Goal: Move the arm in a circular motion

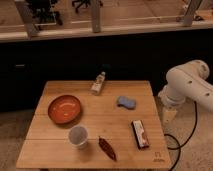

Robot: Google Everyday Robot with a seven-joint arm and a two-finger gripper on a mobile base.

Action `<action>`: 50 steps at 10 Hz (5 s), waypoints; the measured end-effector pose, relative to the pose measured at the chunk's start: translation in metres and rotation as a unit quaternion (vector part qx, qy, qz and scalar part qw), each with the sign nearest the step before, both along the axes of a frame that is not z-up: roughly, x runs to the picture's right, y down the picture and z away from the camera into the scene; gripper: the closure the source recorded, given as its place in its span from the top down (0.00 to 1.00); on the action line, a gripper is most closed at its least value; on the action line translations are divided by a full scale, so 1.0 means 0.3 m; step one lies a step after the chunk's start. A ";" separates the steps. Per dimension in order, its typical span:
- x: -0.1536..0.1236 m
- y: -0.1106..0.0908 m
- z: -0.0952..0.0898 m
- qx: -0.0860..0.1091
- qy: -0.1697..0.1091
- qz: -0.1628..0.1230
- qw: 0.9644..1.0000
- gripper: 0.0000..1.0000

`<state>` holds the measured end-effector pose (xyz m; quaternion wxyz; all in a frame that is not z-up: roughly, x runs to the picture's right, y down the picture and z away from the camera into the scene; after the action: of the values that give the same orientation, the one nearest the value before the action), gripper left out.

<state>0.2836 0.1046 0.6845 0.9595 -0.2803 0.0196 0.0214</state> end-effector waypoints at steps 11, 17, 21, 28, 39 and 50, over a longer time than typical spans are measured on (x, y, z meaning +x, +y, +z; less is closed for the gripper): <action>0.000 0.000 0.000 0.000 0.000 0.000 1.000 0.80; 0.000 0.000 0.000 0.000 0.000 0.000 1.000 0.80; 0.000 0.000 0.000 0.000 0.000 0.000 1.000 0.80; -0.004 -0.005 0.005 0.001 0.000 -0.004 1.000 0.80; -0.299 -0.113 0.099 0.005 -0.029 -0.064 0.997 0.80; -0.512 -0.061 0.120 -0.005 -0.053 -0.108 0.993 0.80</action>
<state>0.1299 0.0863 0.7205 0.9544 -0.2823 -0.0006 -0.0973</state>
